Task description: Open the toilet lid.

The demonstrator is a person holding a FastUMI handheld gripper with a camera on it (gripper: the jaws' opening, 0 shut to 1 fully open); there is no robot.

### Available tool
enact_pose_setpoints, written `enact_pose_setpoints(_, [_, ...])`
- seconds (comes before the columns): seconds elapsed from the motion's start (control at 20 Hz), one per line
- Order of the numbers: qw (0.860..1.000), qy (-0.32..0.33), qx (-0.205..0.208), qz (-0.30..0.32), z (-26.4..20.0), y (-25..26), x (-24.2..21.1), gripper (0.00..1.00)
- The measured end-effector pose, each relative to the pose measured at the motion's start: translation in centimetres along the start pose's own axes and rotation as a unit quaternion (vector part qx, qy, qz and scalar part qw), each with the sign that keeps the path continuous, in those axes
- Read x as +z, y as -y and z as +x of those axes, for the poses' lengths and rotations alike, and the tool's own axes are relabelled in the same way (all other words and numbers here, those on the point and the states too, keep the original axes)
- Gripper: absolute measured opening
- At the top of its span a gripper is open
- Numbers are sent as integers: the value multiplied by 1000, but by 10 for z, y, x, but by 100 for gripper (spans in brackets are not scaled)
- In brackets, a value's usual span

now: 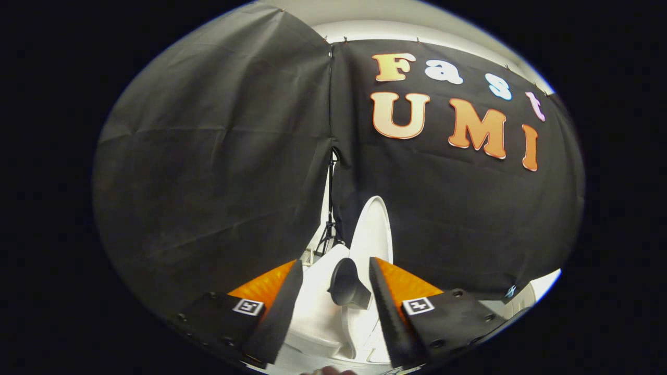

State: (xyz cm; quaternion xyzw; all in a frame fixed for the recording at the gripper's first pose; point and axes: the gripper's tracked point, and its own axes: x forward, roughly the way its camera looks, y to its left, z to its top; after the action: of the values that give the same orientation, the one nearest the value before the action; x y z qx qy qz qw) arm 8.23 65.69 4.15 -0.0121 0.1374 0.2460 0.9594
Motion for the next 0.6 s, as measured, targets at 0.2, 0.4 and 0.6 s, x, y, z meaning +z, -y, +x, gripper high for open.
enact_pose_setpoints(0.2, [999,48,7,16,-20,32,33,92])
enact_pose_setpoints(0.4, [998,69,2,-5,-40,76,57,92])
enact_pose_setpoints(0.6, [995,101,-24,4,-66,142,73,92])
